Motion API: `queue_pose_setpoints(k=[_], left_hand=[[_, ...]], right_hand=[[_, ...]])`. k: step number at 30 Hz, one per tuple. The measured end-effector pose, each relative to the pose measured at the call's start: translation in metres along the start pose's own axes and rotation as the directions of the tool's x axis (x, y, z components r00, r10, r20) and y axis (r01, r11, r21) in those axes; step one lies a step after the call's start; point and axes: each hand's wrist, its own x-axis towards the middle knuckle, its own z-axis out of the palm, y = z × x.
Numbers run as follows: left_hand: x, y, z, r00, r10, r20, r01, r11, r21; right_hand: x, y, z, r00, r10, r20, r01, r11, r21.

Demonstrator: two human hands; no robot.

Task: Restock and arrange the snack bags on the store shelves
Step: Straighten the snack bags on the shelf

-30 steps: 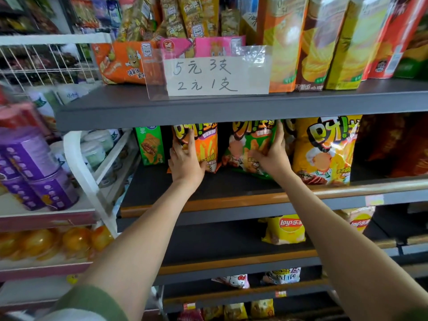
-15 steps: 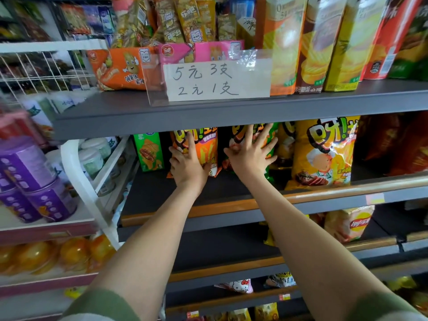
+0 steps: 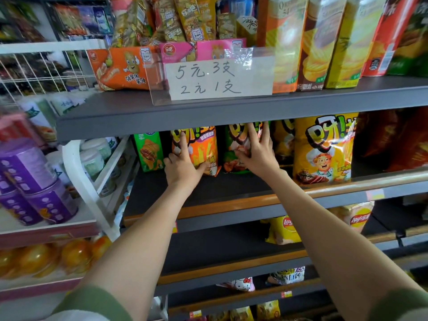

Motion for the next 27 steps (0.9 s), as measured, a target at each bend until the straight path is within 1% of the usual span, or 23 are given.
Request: queue_pose_setpoints(k=[2, 5, 8, 10, 12, 14, 16, 18, 20, 21, 22, 23, 25, 26, 27], left_hand=[[0.0, 0.009, -0.004, 1.0, 0.012, 0.005, -0.013, 0.999, 0.03], [-0.004, 0.023, -0.003, 0.999, 0.016, 0.043, -0.017, 1.0, 0.022], [-0.009, 0.031, -0.002, 0.996, -0.031, 0.086, 0.03, 0.999, 0.013], [-0.014, 0.039, -0.005, 0.994, -0.071, 0.086, 0.069, 0.997, 0.028], [-0.025, 0.049, -0.006, 0.998, -0.055, 0.04, 0.055, 0.998, -0.004], [-0.045, 0.062, -0.003, 0.997, 0.029, -0.065, -0.033, 0.997, -0.064], [-0.077, 0.075, 0.006, 0.967, 0.152, -0.204, -0.18, 0.976, -0.125], [-0.117, 0.086, 0.025, 0.91, 0.279, -0.306, -0.345, 0.92, -0.185], [-0.16, 0.093, 0.05, 0.861, 0.393, -0.323, -0.476, 0.847, -0.236], [-0.183, 0.094, 0.065, 0.856, 0.426, -0.293, -0.499, 0.828, -0.256], [-0.204, 0.094, 0.083, 0.869, 0.432, -0.239, -0.488, 0.828, -0.277], [-0.223, 0.093, 0.101, 0.895, 0.417, -0.162, -0.447, 0.842, -0.302], [-0.26, 0.091, 0.135, 0.947, 0.319, 0.037, -0.291, 0.9, -0.325], [-0.276, 0.088, 0.153, 0.96, 0.24, 0.145, -0.191, 0.938, -0.288], [-0.294, 0.083, 0.174, 0.953, 0.158, 0.257, -0.1, 0.969, -0.227]], right_hand=[[0.006, 0.01, -0.006, 0.999, 0.011, 0.043, -0.01, 1.0, -0.018], [0.008, 0.017, -0.013, 0.996, 0.061, 0.063, -0.056, 0.996, -0.076], [0.002, 0.013, -0.021, 0.992, 0.09, 0.088, -0.075, 0.984, -0.163], [-0.009, 0.009, -0.025, 0.998, 0.033, 0.053, -0.023, 0.983, -0.183], [-0.029, 0.006, -0.029, 0.998, -0.064, -0.029, 0.06, 0.989, -0.137], [-0.057, 0.007, -0.032, 0.973, -0.176, -0.148, 0.164, 0.983, -0.087], [-0.09, 0.014, -0.032, 0.932, -0.279, -0.232, 0.271, 0.96, -0.068], [-0.123, 0.03, -0.03, 0.91, -0.347, -0.226, 0.344, 0.937, -0.054], [-0.153, 0.054, -0.024, 0.914, -0.365, -0.177, 0.368, 0.93, -0.016], [-0.166, 0.068, -0.019, 0.923, -0.358, -0.137, 0.363, 0.932, 0.005], [-0.179, 0.082, -0.014, 0.933, -0.351, -0.083, 0.354, 0.935, 0.028], [-0.192, 0.097, -0.008, 0.937, -0.35, -0.018, 0.35, 0.935, 0.053], [-0.22, 0.13, 0.005, 0.927, -0.362, 0.098, 0.353, 0.931, 0.092], [-0.234, 0.146, 0.014, 0.917, -0.368, 0.153, 0.356, 0.929, 0.102], [-0.249, 0.164, 0.023, 0.902, -0.377, 0.21, 0.365, 0.926, 0.096]])
